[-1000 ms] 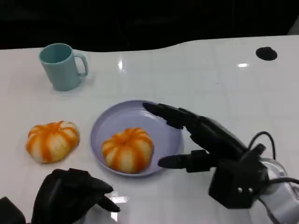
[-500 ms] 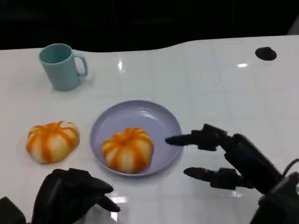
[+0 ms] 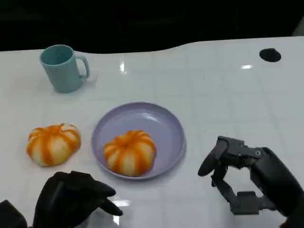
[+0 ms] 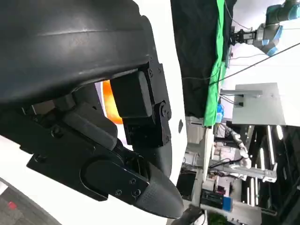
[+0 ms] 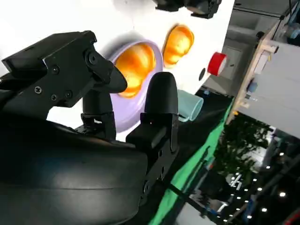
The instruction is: Grasp the bread from the table and place it into the plate.
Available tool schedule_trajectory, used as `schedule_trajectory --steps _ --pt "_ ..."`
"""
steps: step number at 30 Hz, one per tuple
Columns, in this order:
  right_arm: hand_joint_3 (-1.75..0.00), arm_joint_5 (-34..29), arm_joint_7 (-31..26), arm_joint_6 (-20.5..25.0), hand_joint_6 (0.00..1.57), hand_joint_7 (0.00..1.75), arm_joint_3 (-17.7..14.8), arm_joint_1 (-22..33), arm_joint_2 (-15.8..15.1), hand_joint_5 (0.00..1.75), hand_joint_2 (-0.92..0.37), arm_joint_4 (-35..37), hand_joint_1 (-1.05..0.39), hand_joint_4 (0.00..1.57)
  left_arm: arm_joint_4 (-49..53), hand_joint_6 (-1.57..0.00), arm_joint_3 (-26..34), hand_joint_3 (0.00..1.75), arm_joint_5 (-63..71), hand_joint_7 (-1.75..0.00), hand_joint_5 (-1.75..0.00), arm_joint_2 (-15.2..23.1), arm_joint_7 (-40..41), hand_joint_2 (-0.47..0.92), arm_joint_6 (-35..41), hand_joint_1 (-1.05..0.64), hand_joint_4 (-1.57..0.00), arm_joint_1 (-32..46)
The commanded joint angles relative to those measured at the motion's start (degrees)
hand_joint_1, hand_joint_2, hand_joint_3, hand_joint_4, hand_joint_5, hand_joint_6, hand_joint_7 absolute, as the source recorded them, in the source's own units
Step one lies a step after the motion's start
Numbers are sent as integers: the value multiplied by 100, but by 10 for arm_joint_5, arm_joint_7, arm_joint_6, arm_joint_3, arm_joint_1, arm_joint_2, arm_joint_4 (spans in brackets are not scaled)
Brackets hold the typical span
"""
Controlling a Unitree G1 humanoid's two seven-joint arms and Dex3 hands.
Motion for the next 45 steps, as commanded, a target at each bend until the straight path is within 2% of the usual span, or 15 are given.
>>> schedule_trajectory --steps 1,5,12,23,45 --pt "-114 3 -19 17 59 152 -7 29 14 175 -59 -24 5 70 1 -157 3 0 3 -11 -35 6 5 79 -3 -105 -157 4" --pt "-117 -16 -40 6 59 156 -4 45 28 175 -58 -10 1 70 7 -157 6 0 -5 -10 -35 6 -4 78 -6 -105 -157 3" --pt "-129 -31 -56 -40 54 167 -8 48 35 175 -50 35 -2 74 8 -157 3 0 -2 -11 -35 6 -6 78 -9 -105 -157 10" --pt "-136 -14 -43 -92 54 173 -12 40 33 175 -43 91 -7 78 -2 -157 0 0 -4 -12 -36 3 -5 78 -7 -105 -157 17" --pt "-134 -14 -28 -93 55 168 -8 35 34 175 -46 103 -6 72 -14 -157 0 0 -6 -10 -35 7 -4 78 0 -105 -157 21"
